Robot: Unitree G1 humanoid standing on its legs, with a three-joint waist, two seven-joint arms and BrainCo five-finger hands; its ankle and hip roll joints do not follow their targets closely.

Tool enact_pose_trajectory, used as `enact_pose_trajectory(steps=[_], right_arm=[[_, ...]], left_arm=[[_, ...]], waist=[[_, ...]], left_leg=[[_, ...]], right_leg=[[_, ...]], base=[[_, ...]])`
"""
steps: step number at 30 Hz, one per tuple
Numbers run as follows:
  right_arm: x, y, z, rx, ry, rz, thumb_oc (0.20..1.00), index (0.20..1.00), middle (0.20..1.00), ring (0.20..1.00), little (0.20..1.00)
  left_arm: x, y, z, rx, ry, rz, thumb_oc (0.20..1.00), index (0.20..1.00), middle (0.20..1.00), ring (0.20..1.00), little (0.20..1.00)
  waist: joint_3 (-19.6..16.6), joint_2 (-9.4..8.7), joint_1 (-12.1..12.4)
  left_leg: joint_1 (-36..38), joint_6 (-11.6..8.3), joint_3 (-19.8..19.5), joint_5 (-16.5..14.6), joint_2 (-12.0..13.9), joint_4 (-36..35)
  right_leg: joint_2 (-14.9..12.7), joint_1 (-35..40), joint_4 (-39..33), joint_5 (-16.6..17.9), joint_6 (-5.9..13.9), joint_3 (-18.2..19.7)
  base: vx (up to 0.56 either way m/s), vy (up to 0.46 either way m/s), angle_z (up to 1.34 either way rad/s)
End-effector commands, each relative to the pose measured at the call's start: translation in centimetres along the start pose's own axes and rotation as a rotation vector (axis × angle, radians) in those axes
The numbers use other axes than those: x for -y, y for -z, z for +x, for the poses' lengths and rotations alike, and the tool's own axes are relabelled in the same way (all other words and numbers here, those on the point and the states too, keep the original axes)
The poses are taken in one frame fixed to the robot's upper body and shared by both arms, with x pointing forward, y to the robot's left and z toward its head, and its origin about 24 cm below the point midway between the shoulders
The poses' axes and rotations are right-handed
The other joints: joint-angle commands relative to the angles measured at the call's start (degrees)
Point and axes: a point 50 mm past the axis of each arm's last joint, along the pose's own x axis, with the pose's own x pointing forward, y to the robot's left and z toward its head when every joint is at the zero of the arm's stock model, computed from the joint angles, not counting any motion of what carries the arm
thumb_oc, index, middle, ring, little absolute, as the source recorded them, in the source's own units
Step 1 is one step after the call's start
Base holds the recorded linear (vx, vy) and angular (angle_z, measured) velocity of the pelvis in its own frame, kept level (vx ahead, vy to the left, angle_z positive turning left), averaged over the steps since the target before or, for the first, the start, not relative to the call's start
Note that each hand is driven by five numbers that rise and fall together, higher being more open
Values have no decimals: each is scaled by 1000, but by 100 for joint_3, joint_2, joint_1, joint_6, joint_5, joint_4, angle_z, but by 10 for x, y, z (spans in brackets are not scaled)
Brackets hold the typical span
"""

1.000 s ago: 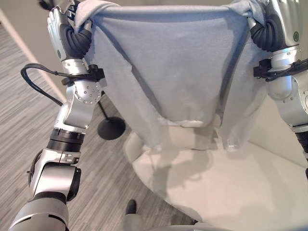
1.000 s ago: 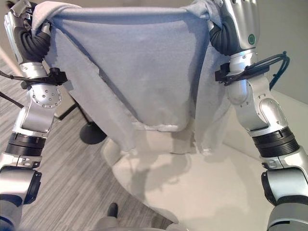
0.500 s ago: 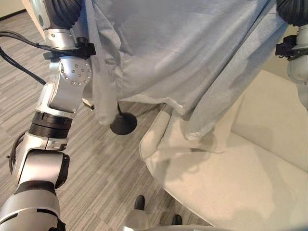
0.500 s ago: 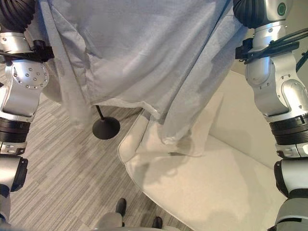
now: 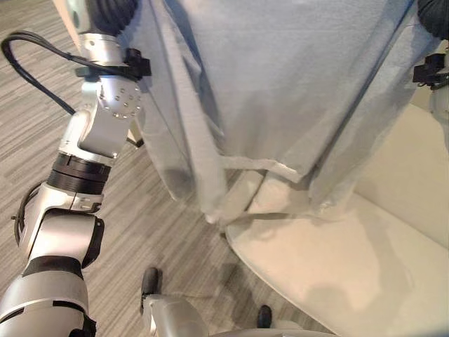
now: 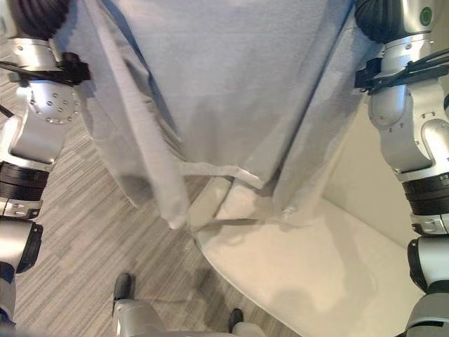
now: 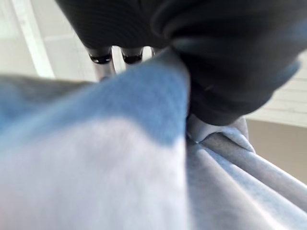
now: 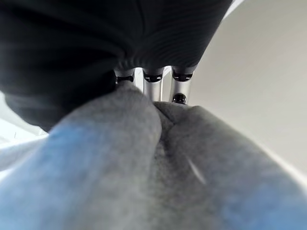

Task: Hang the clothes on the sofa on the clothes rack.

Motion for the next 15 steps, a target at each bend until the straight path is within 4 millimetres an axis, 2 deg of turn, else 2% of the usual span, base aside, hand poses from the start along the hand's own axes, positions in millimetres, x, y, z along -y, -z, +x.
enact_pose_trajectory(steps=[1, 2, 3, 8, 9, 10, 11, 12, 13, 15], right_arm=[[9, 3, 18, 5, 24, -63, 200, 200, 200, 200, 200], [7, 1, 18, 3, 32, -53, 200, 200, 200, 200, 200], [7, -1, 21, 3, 42, -49, 200, 200, 200, 200, 200], [6, -1, 22, 5, 43, -48, 200, 200, 200, 200, 200], [6, -1, 22, 5, 43, -48, 200, 200, 200, 200, 200], [7, -4, 26, 6, 58, -34, 200, 200, 200, 200, 200], [11, -5, 29, 16, 68, -17, 200, 200, 200, 200, 200], [12, -6, 31, 22, 65, -15, 200, 200, 200, 200, 200], [15, -5, 32, 32, 82, -43, 200, 200, 200, 200, 200], [10, -5, 29, 28, 56, -40, 200, 200, 200, 200, 200]], left_arm=[[-24, -10, 25, 37, -147, -11, 200, 200, 200, 200, 200], [-25, -10, 25, 42, -147, 2, 200, 200, 200, 200, 200], [-27, -11, 28, 54, -151, 14, 200, 200, 200, 200, 200], [-28, -11, 28, 53, -152, 15, 200, 200, 200, 200, 200], [-28, -11, 28, 53, -152, 15, 200, 200, 200, 200, 200], [-30, -17, 31, 91, -150, 36, 200, 200, 200, 200, 200], [-29, -15, 28, 76, -152, 23, 200, 200, 200, 200, 200], [-31, -15, 28, 73, -156, 23, 200, 200, 200, 200, 200], [-33, -12, 25, 65, -161, 39, 200, 200, 200, 200, 200], [-30, -9, 21, 37, -157, 29, 200, 200, 200, 200, 200]], waist=[[-716, 154, 280], [-676, 123, 308], [-648, 119, 337], [-651, 107, 361], [-651, 107, 361], [-581, 160, 279], [-566, 95, 214], [-505, 67, 230], [-473, 24, 237], [-470, 6, 197]], left_leg=[[478, 198, 158, -696, -244, -281], [494, 278, 257, -726, -401, -285], [535, 343, 369, -730, -510, -360], [547, 351, 412, -717, -521, -382], [547, 351, 412, -717, -521, -382], [589, 512, 595, -793, -823, -500], [668, 680, 643, -778, -1233, -500], [714, 720, 671, -741, -1372, -500], [742, 776, 692, -811, -1482, -500], [824, 838, 630, -846, -1619, -500]], right_leg=[[-346, -489, -123, 444, 444, 156], [-473, -624, -46, 772, 444, 173], [-558, -748, 47, 946, 444, 151], [-573, -788, 63, 946, 444, 198], [-573, -788, 63, 946, 444, 198], [-364, -892, 376, 763, 321, 281], [596, -983, 483, 146, 88, 551], [1084, -1087, 470, 9, -85, 551], [1321, -1110, 347, -40, -182, 568], [1472, -961, 99, -36, -272, 724]], base=[[30, 289, 41], [72, 429, 14], [7, 271, -10], [1, 32, -15], [44, 424, 0], [167, 784, 13], [148, 850, 18], [140, 453, 37], [34, 114, 45], [98, 73, 17]])
